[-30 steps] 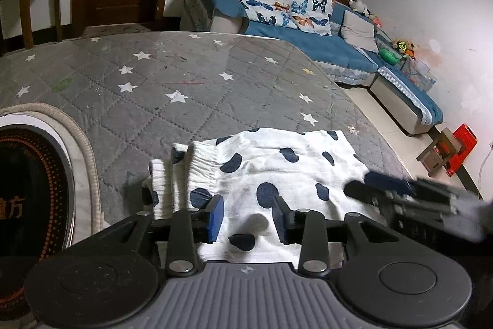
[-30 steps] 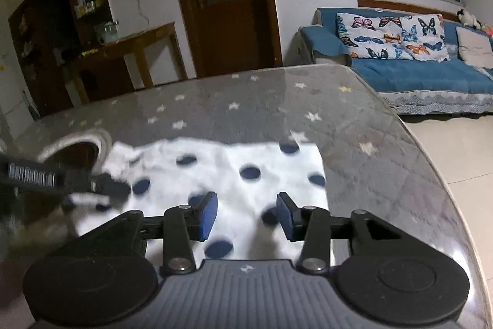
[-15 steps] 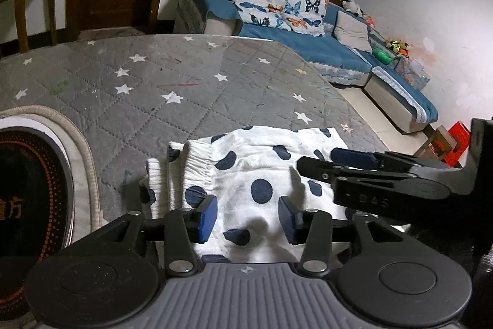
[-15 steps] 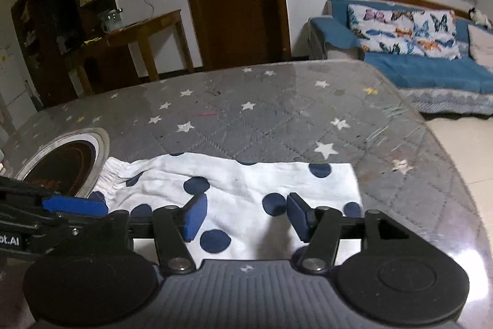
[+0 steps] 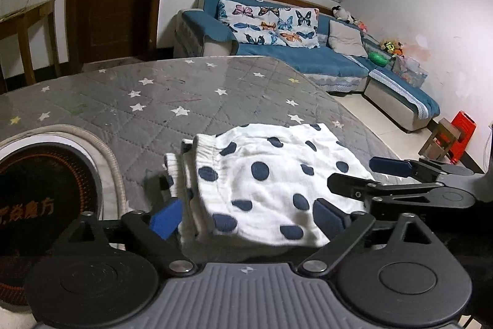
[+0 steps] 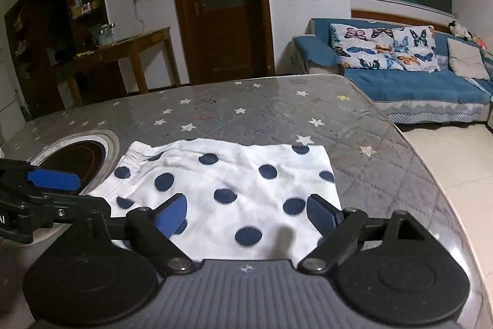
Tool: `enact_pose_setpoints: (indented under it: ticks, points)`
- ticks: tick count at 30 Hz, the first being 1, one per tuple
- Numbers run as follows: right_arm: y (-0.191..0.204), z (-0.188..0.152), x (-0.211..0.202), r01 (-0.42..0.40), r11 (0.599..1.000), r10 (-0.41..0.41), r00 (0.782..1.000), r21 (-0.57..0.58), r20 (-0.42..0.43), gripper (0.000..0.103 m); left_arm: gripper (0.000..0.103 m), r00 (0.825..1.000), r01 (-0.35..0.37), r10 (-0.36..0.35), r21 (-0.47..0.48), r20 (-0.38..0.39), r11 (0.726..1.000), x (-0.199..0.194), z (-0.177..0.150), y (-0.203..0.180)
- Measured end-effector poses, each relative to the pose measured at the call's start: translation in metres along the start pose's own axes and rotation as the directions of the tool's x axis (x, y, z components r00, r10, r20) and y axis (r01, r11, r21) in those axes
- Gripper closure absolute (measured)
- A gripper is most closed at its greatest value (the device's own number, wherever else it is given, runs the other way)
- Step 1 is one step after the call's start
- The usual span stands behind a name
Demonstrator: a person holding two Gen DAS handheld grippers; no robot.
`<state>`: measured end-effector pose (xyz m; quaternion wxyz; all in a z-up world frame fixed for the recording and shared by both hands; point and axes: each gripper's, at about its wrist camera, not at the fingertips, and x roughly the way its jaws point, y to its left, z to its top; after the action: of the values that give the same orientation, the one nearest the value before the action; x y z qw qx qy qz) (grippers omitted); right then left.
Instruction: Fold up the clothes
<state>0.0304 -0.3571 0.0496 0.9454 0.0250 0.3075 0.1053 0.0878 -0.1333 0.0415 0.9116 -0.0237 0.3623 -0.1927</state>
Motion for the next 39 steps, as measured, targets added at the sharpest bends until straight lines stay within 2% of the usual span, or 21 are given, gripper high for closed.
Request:
enact_pose_setpoints:
  ticks: [2, 6, 15, 24, 34, 39]
  points:
    - [0.002, -0.005, -0.008, 0.01, 1.0, -0.01, 1.0, 0.007, 0.011, 0.007, 0.001, 1.0, 0.009, -0.009, 0.005, 0.011, 1.0, -0.006, -0.004, 0.0]
    - [0.006, -0.012, -0.023, 0.029, 0.999, -0.03, 0.999, 0.016, 0.035, 0.0, 0.0, 0.999, 0.021, -0.022, 0.026, 0.043, 0.999, -0.018, -0.01, -0.003]
    - [0.019, -0.03, -0.051, 0.095, 0.995, -0.098, 0.992, 0.044, 0.081, 0.0, 0.0, 0.997, 0.029, -0.029, 0.003, 0.071, 1.0, -0.04, -0.027, 0.002]
    - [0.035, -0.045, -0.069, 0.088, 0.993, -0.097, 0.989, 0.082, 0.113, 0.0, 0.0, 0.997, 0.02, -0.021, 0.007, 0.078, 1.0, -0.056, -0.052, 0.003]
    - [0.054, -0.059, -0.075, 0.1, 0.989, -0.111, 0.99, 0.108, 0.092, 0.0, 0.0, 0.995, -0.005, -0.005, 0.099, 0.101, 0.995, -0.07, -0.072, -0.002]
    - [0.058, -0.061, -0.077, 0.113, 0.986, -0.123, 0.989, 0.12, 0.086, 0.0, 0.0, 0.995, 0.003, -0.013, 0.099, 0.096, 0.995, -0.07, -0.077, 0.001]
